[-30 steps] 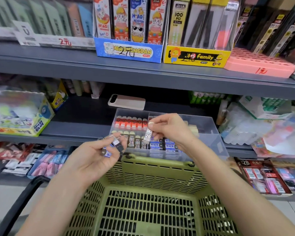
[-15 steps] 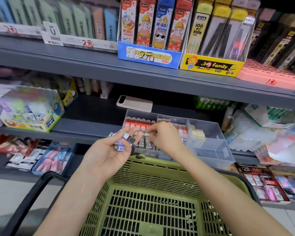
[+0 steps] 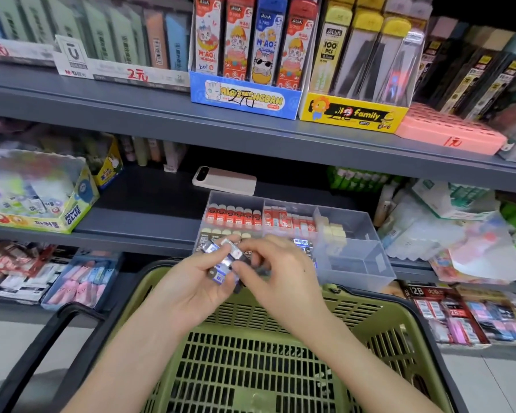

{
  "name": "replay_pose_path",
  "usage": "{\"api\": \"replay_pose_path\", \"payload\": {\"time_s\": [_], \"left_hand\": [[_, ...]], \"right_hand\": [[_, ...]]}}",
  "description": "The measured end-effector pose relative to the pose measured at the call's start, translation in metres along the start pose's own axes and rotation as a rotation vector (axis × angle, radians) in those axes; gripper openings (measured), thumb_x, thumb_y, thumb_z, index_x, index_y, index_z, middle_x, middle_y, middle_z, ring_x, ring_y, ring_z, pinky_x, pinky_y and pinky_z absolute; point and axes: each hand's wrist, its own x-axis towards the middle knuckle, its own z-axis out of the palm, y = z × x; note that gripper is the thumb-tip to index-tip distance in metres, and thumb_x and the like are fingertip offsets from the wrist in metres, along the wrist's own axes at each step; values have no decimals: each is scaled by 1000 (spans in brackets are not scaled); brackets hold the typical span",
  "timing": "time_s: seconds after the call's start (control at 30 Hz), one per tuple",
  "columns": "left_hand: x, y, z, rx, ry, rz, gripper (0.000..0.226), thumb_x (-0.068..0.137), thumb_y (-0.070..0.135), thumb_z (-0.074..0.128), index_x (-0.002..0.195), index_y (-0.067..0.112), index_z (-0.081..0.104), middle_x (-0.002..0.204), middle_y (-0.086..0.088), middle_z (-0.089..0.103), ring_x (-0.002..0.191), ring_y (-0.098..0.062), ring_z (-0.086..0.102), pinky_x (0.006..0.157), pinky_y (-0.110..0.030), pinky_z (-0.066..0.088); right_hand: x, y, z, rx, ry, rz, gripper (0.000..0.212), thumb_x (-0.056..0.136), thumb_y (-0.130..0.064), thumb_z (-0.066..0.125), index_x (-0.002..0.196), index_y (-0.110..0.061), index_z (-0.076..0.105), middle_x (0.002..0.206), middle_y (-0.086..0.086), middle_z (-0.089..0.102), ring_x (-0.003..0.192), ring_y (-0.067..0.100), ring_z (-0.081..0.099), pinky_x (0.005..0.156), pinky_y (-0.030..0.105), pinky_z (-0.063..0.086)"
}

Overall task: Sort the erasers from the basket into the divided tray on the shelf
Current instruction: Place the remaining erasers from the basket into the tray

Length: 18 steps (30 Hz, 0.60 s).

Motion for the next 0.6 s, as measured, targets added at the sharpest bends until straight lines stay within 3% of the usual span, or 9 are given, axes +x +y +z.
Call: {"api": "replay_pose_path", "payload": {"time_s": [0.07,0.17,0.27,0.37,0.43,0.5,0.6], "left_hand": [[-1,-5,3,71,-19,-63,38,75,11,60,112,-1,63,106,-23,69,87,-31,71,55,-27,59],[-3,-17,14,219,-52,-139,35,76,13,61,108,1,68,111,-21,68,92,-38,69,32,-17,43],[0,-27,23,417,-71,-116,31,78,18,59,106,7,67,106,-15,71,81,-32,72,29,-13,31],[5,-26,22,445,-26,-89,24,85,15,54,102,2,65,96,-17,73,60,-24,69,27,-12,24],[8,-22,16,416,12,-61,26,87,17,52,103,-2,62,81,-15,72,50,-21,63,26,-12,22],[11,-18,10,381,28,-36,35,81,23,55,103,-3,60,70,-13,66,45,-19,57,25,-12,23],[14,-15,4,326,27,-29,40,81,31,54,104,-2,59,69,-13,63,46,-20,55,25,-14,24]], "right_hand": [[-6,8,-4,53,42,34,18,85,-30,63,94,-18,71,73,-10,55,70,6,48,65,21,39],[-10,20,-14,225,104,128,13,88,-32,60,87,-23,69,76,-13,59,72,5,53,65,19,43],[-7,36,-24,405,109,236,15,92,-29,54,79,-31,62,70,-15,61,64,2,56,60,16,44],[5,63,-41,537,109,364,25,98,-21,45,79,-14,60,64,-3,63,51,11,57,52,23,47],[15,86,-54,428,74,386,28,96,-23,48,76,-9,60,58,-3,62,48,10,54,53,25,44],[23,106,-61,253,-3,379,27,91,-32,56,73,-14,66,59,-5,60,53,6,48,57,27,40],[31,122,-60,178,-147,411,19,84,-36,65,72,-23,71,67,-9,64,61,4,49,64,29,41]]}}
